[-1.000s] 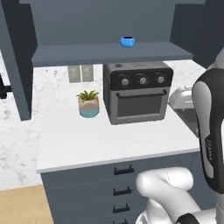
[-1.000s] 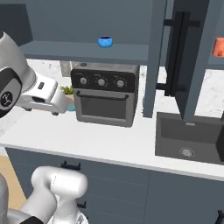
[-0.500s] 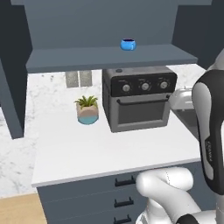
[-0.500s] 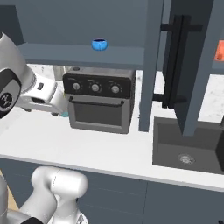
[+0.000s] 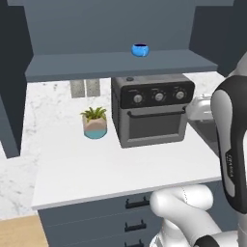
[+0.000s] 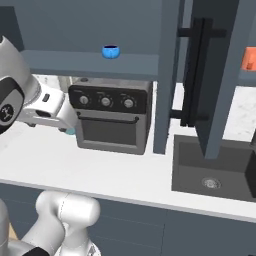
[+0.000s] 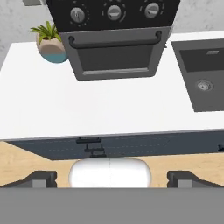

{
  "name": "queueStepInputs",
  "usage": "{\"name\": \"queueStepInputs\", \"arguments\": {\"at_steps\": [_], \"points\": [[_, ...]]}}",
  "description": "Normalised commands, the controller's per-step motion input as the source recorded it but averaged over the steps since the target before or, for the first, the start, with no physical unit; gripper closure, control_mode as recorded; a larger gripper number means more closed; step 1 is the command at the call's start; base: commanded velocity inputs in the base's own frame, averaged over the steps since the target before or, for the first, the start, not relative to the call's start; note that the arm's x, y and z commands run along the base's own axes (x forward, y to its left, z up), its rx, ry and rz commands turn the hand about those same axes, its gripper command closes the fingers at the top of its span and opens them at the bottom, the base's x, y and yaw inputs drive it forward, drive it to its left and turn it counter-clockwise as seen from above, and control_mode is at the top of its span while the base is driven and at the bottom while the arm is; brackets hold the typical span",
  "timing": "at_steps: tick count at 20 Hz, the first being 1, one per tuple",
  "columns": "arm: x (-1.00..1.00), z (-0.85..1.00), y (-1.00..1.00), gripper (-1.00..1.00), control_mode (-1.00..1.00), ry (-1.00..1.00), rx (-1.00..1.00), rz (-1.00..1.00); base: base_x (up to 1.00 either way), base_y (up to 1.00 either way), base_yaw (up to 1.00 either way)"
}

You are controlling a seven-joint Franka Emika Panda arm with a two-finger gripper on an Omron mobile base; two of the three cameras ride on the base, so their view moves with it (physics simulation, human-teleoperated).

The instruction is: Gather all objects into one cabinet and sort the glasses and bowls to opposite sides.

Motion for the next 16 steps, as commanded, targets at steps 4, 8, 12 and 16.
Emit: {"name": "queueStepInputs", "arguments": {"at_steps": [4, 8, 12, 16], "points": [[0.0, 0.0, 0.0, -1.0, 1.0, 0.0, 0.0, 0.0, 0.09, -0.45, 0.0], [0.0, 0.0, 0.0, -1.0, 1.0, 0.0, 0.0, 0.0, 0.15, -0.34, 0.0], [0.0, 0.0, 0.0, -1.0, 1.0, 0.0, 0.0, 0.0, 0.36, -0.06, 0.0], [0.0, 0.0, 0.0, -1.0, 1.0, 0.0, 0.0, 0.0, 0.49, 0.0, -0.01]]}}
